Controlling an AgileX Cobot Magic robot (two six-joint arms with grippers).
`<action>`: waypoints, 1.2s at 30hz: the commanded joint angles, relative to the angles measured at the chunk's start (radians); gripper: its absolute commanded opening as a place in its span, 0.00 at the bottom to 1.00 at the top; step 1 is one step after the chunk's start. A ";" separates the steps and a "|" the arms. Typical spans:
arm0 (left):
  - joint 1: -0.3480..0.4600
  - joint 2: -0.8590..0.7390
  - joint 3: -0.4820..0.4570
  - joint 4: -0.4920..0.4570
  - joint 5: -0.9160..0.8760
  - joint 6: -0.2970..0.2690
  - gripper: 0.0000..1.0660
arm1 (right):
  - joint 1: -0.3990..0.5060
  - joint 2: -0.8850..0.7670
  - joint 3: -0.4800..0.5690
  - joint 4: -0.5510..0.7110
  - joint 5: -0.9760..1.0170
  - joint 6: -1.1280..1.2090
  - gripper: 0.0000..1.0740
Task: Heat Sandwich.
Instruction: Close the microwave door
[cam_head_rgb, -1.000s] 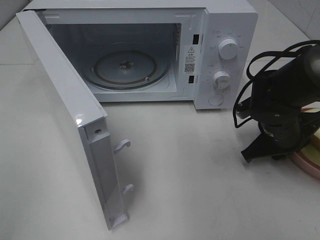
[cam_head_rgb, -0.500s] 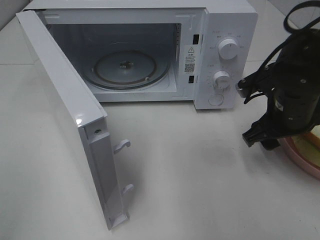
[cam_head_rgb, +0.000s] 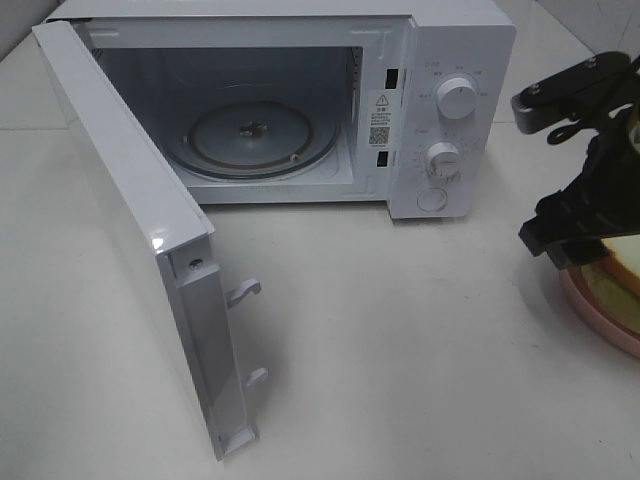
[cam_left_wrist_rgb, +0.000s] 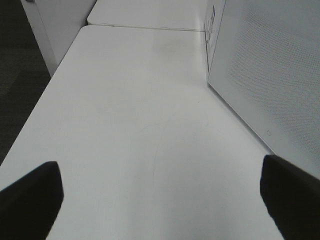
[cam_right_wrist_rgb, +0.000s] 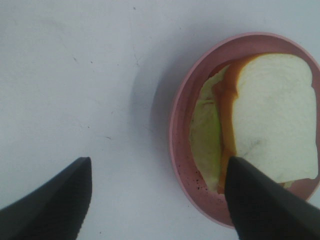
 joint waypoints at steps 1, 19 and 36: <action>0.000 -0.024 0.005 -0.003 -0.003 0.001 0.93 | -0.001 -0.074 -0.002 0.031 0.020 -0.038 0.68; 0.000 -0.024 0.005 -0.003 -0.003 0.001 0.93 | -0.001 -0.361 -0.001 0.098 0.152 -0.063 0.68; 0.000 -0.024 0.005 -0.003 -0.003 0.001 0.93 | -0.001 -0.677 0.122 0.106 0.188 -0.122 0.68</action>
